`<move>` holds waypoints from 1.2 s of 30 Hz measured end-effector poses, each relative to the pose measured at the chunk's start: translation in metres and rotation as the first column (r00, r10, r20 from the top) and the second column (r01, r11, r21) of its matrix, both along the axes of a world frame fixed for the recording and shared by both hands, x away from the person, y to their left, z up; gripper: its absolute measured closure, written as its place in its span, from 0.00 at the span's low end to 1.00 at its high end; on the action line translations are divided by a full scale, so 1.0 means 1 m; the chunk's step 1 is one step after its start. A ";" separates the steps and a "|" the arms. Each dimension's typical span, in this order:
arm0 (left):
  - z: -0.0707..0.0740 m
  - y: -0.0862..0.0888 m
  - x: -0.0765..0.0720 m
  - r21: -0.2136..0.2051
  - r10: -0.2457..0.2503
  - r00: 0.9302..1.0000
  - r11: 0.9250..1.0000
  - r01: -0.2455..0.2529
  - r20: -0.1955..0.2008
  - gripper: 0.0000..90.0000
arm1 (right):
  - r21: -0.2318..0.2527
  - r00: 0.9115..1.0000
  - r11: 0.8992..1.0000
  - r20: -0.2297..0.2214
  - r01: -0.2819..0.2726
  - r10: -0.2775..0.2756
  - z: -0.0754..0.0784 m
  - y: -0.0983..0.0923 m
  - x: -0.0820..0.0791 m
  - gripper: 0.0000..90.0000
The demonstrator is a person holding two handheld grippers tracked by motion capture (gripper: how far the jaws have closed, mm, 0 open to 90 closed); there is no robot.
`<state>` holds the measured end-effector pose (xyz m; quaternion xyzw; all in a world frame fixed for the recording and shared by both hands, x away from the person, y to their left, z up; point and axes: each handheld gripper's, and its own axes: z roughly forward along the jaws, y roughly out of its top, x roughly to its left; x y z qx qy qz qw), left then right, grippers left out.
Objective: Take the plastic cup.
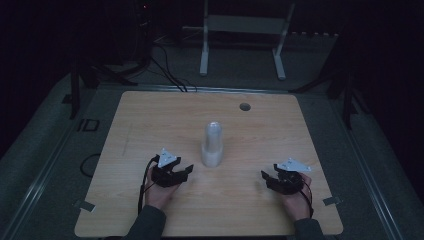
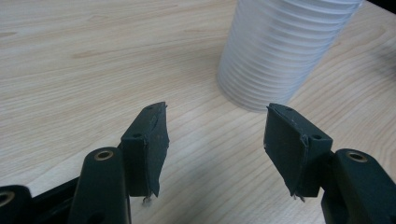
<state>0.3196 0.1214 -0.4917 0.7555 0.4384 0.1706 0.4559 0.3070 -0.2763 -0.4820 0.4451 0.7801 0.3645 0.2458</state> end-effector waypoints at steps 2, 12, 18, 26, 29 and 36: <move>0.001 -0.001 0.000 0.002 -0.002 1.000 1.000 0.002 -0.001 0.44 | -0.001 1.000 1.000 0.006 -0.008 0.008 0.003 0.002 0.000 0.46; 0.013 -0.003 -0.003 -0.004 -0.009 1.000 1.000 0.009 0.009 0.42 | -0.012 0.998 0.999 0.030 -0.046 0.046 0.018 0.008 0.000 0.45; 0.020 -0.005 -0.003 0.003 -0.023 1.000 1.000 0.023 0.014 0.41 | -0.001 0.997 0.998 0.050 -0.065 0.065 0.031 0.010 0.000 0.44; 0.029 -0.013 0.000 0.023 -0.047 0.998 0.999 0.046 0.033 0.40 | 0.024 0.994 0.996 0.069 -0.086 0.084 0.047 0.014 0.006 0.44; 0.033 -0.015 0.002 0.016 -0.050 0.998 0.999 0.049 0.046 0.40 | 0.016 0.993 0.995 0.073 -0.096 0.094 0.050 0.017 0.007 0.44; 0.044 -0.018 0.007 0.014 -0.049 0.997 0.999 0.048 0.066 0.38 | 0.010 0.990 0.993 0.082 -0.116 0.115 0.057 0.025 0.010 0.44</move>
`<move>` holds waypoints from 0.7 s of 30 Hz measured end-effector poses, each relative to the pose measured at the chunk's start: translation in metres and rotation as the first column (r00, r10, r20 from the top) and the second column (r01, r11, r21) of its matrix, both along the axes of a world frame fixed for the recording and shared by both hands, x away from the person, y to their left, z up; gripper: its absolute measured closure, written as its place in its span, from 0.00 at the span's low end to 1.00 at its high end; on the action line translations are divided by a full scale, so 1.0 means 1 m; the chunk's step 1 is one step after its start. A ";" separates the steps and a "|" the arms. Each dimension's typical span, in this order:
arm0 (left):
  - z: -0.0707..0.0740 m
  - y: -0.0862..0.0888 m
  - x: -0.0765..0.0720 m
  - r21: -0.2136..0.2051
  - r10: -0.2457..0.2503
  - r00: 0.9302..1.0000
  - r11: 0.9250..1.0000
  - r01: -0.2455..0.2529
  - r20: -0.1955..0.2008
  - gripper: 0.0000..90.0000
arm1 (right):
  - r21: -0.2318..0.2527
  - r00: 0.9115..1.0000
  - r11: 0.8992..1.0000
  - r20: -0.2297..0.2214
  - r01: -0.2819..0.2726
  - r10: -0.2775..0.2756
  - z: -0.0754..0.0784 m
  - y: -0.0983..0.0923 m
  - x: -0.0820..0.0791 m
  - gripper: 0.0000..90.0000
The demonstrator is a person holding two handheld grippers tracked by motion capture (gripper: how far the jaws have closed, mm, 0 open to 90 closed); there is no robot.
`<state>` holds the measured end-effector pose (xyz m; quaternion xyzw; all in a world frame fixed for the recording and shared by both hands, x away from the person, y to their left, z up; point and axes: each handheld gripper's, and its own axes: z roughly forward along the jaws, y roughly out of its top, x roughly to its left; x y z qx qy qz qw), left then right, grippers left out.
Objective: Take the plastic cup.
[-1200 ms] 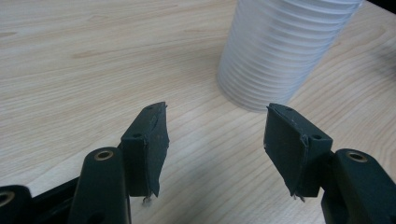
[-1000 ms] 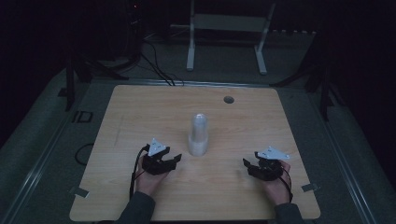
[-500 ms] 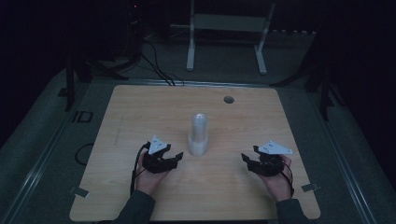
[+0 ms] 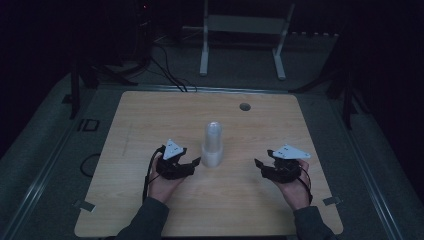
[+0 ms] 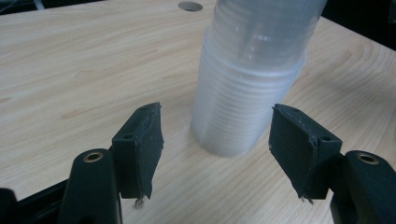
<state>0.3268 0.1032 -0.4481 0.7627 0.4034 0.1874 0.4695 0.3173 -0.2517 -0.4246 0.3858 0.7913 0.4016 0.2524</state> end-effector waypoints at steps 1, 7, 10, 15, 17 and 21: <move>0.001 -0.001 0.001 -0.001 -0.002 1.000 1.000 0.002 0.001 0.38 | -0.002 1.000 1.000 0.001 -0.002 0.002 0.001 0.001 0.000 0.44; 0.006 -0.004 0.004 0.001 -0.013 1.000 1.000 0.013 0.007 0.37 | 0.000 1.000 1.000 0.010 -0.010 0.010 0.007 0.007 0.003 0.44; 0.007 -0.006 0.005 0.002 -0.014 1.000 1.000 0.014 0.010 0.37 | 0.012 1.000 1.000 0.012 -0.024 0.024 0.011 0.009 0.005 0.44; 0.010 -0.009 0.008 -0.003 -0.008 1.000 1.000 0.008 0.019 0.36 | 0.012 0.999 0.999 0.026 -0.034 0.033 0.020 0.015 0.007 0.44; 0.011 -0.010 0.009 0.000 -0.007 1.000 1.000 0.007 0.022 0.36 | 0.014 0.999 0.999 0.028 -0.039 0.038 0.023 0.017 0.008 0.45; 0.011 -0.012 0.010 0.000 -0.011 1.000 1.000 0.011 0.020 0.35 | 0.016 0.998 0.999 0.033 -0.045 0.044 0.027 0.021 0.010 0.45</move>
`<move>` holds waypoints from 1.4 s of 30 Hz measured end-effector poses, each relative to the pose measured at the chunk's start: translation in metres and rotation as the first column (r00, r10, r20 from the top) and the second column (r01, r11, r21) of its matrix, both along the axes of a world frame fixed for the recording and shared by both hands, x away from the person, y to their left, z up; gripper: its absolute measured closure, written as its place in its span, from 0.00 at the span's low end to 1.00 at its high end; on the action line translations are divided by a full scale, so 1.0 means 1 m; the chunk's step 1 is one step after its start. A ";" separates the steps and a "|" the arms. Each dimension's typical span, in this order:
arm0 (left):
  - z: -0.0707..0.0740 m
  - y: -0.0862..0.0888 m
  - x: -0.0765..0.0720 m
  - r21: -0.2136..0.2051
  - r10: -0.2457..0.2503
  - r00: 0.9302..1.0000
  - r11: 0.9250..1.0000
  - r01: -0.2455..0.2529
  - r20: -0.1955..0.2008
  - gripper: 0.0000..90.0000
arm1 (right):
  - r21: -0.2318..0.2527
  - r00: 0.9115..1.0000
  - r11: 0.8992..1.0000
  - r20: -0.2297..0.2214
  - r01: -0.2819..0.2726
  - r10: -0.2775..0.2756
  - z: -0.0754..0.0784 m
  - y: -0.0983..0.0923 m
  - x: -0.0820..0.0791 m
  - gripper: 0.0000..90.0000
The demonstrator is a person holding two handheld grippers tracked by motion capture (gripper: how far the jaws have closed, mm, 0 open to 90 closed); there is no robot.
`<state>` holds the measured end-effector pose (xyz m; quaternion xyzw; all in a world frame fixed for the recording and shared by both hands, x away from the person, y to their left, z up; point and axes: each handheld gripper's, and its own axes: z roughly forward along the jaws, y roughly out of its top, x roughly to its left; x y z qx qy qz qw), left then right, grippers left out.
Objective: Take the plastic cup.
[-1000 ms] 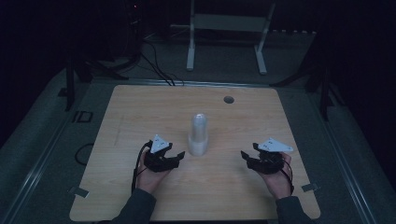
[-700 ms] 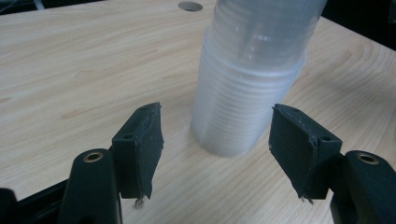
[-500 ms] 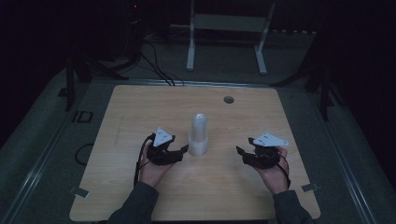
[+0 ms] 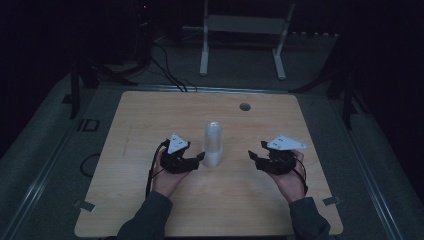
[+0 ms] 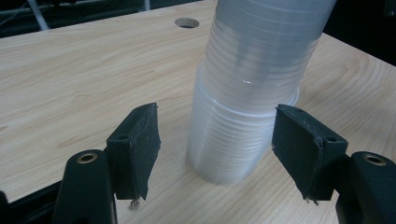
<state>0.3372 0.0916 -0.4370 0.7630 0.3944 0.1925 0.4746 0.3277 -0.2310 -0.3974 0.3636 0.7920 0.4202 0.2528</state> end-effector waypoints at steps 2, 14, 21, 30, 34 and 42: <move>0.000 -0.002 0.000 0.003 -0.007 1.000 1.000 0.007 0.000 0.34 | 0.006 1.000 1.000 0.004 -0.008 0.008 0.003 0.004 0.001 0.46; 0.001 -0.013 0.003 0.005 -0.028 1.000 1.000 0.028 0.007 0.32 | 0.015 0.998 0.998 0.025 -0.059 0.059 0.017 0.024 0.006 0.45; -0.001 -0.020 0.005 0.019 -0.035 0.999 0.999 0.035 0.011 0.29 | 0.027 0.997 0.997 0.035 -0.076 0.075 0.024 0.033 0.011 0.44; -0.006 -0.027 0.006 0.043 -0.033 0.999 0.999 0.032 0.015 0.26 | 0.041 0.994 0.994 0.040 -0.102 0.101 0.030 0.049 0.017 0.40; -0.009 -0.028 0.007 0.053 -0.032 0.999 0.998 0.031 0.014 0.25 | 0.042 0.992 0.992 0.042 -0.121 0.119 0.031 0.056 0.019 0.41; -0.013 -0.031 0.010 0.058 -0.035 0.999 0.998 0.034 0.007 0.25 | 0.059 0.990 0.989 0.036 -0.137 0.135 0.031 0.063 0.023 0.40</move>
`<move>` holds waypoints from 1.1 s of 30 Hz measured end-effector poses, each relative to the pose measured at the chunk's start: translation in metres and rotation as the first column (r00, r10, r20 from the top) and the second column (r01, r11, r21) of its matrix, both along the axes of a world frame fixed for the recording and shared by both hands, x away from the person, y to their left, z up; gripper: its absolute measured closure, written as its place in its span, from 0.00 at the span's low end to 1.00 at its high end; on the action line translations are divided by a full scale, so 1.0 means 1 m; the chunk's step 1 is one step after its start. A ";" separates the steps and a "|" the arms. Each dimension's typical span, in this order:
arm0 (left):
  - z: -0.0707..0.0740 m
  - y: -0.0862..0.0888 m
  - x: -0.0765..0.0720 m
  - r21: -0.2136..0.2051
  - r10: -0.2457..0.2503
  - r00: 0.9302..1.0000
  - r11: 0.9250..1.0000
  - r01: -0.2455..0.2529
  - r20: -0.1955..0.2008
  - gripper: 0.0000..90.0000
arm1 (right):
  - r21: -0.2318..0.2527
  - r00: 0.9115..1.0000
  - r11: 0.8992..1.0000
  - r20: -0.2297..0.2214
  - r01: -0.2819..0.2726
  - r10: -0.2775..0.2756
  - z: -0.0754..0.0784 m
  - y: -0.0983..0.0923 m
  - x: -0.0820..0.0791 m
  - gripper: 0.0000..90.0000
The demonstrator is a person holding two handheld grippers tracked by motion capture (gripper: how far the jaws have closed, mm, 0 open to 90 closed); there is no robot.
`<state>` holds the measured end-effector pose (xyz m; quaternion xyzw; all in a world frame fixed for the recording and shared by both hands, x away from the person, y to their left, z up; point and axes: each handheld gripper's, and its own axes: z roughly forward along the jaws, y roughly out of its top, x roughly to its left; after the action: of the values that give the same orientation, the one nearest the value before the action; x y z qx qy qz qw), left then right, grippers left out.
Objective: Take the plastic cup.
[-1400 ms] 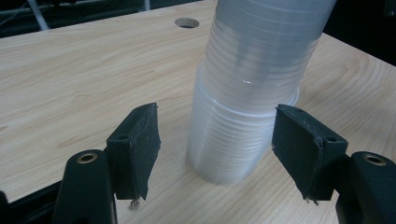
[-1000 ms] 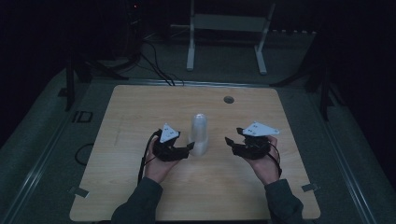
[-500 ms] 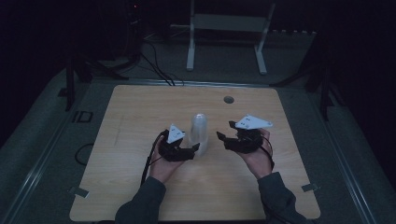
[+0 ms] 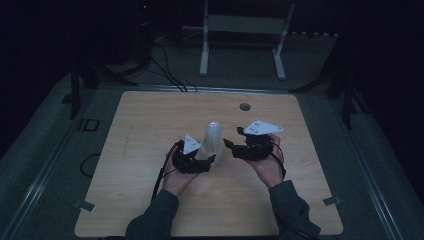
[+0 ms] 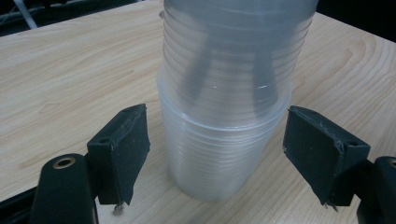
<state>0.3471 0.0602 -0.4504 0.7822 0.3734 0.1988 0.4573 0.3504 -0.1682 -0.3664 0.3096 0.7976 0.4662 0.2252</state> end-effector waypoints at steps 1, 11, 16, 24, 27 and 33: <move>0.000 0.000 0.000 0.000 0.000 1.000 1.000 0.000 0.000 0.25 | 0.000 1.000 1.000 0.000 0.000 0.000 0.000 0.000 0.000 0.40; -0.005 -0.004 0.004 -0.010 -0.001 1.000 1.000 0.001 -0.007 0.25 | 0.010 1.000 1.000 -0.005 -0.018 0.018 0.000 0.013 0.005 0.38; -0.006 -0.006 0.005 -0.005 -0.001 1.000 1.000 0.001 -0.003 0.25 | 0.014 0.999 0.999 -0.008 -0.032 0.032 -0.001 0.023 0.008 0.38; -0.006 -0.007 0.004 -0.002 -0.002 1.000 1.000 0.002 0.008 0.25 | 0.025 0.999 0.998 -0.014 -0.049 0.050 0.000 0.033 0.013 0.37; -0.007 -0.007 0.004 -0.005 -0.005 1.000 1.000 0.005 0.009 0.25 | 0.027 0.999 0.998 -0.017 -0.051 0.052 0.000 0.036 0.016 0.36; -0.007 -0.008 0.004 -0.006 -0.009 1.000 1.000 0.009 0.008 0.25 | 0.051 0.997 0.996 -0.033 -0.067 0.068 -0.003 0.039 0.023 0.35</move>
<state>0.3508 0.0526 -0.4578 0.7816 0.3688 0.1988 0.4621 0.3738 -0.1291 -0.3695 0.2961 0.7994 0.4880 0.1875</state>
